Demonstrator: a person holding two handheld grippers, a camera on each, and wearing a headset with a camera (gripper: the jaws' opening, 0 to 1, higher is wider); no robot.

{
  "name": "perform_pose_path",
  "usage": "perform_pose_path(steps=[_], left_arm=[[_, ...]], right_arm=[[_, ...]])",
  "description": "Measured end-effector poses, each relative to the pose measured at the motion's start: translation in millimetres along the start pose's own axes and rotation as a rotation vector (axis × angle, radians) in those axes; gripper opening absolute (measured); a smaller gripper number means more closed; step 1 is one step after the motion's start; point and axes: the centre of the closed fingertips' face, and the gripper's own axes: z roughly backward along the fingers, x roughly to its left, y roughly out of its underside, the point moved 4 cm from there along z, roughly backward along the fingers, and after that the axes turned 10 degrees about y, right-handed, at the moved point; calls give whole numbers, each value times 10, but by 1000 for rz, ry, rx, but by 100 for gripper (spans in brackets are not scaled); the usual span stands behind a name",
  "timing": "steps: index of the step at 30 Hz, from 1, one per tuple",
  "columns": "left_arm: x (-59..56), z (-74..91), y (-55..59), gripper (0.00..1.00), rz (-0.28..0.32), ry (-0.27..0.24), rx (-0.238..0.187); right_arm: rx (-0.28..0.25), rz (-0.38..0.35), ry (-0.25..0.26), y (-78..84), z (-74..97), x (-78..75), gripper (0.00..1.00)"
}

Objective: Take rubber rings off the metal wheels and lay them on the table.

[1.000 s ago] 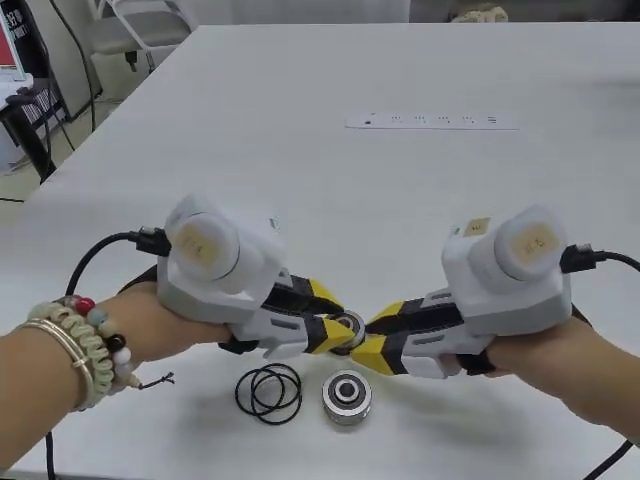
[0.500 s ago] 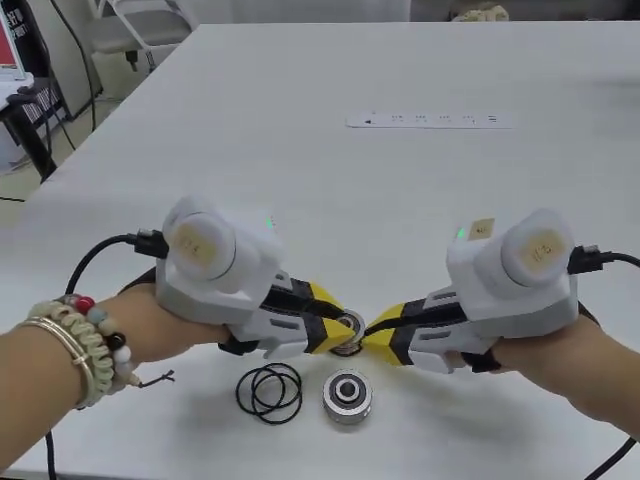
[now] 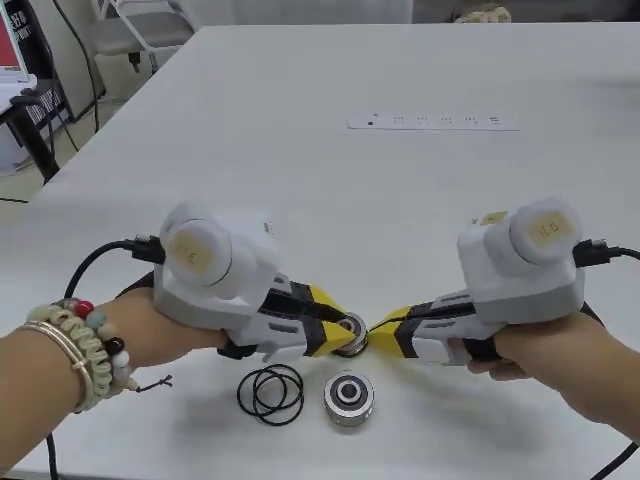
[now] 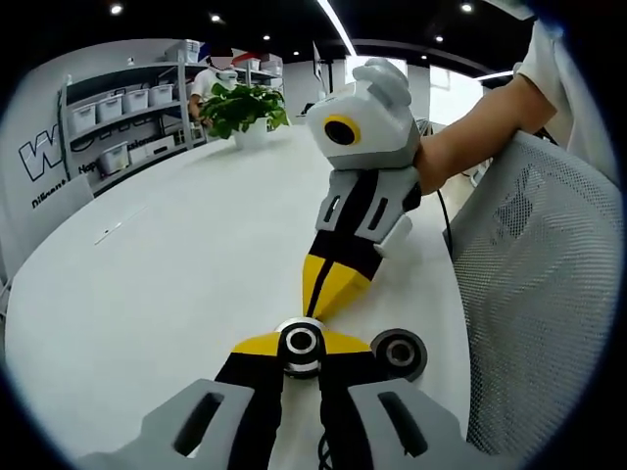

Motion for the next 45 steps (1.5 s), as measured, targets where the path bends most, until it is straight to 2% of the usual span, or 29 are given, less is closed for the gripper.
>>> perform_pose_path(steps=[2, 8, 10, 11, 13, 14, 20, 30, 33, 38, 41, 45], left_arm=[[2, 4, 7, 7, -1, -1, 1], [-6, 6, 11, 7, -2, -3, 1], [-6, 8, 12, 7, -5, -2, 1], [-7, 8, 12, 7, -7, -2, 1], [-10, 9, 12, 7, -8, -3, 1], [-12, 10, 14, 7, -8, -4, -1], [-12, 13, 18, 7, -9, -5, -7], [-12, 15, 15, 7, -17, -5, -6], [-12, 14, 15, 7, -15, -4, -6], [-11, 12, 15, 7, -14, -5, -7], [-12, 10, 16, 7, -15, -5, -9], [-13, 11, 17, 7, -15, -7, -9]], right_arm=[[-10, -48, -6, -27, 21, -1, 0], [-19, -87, -15, -27, 30, 37, 0], [-17, -155, -29, -29, 40, 39, 0], [-9, -224, -32, -34, 45, 31, 0], [-21, -279, -44, -71, 49, 28, 0], [-10, -269, -38, -53, 51, 27, 0], [-9, -282, -39, -84, 40, 47, 0], [-15, -259, -42, -126, 39, 98, 0], [-18, -238, -45, -150, 36, 132, 0], [-9, -207, -34, -140, 30, 97, 0], [-4, -159, -25, -149, 23, 109, 0], [-4, -153, -28, -154, 25, 105, 0]])
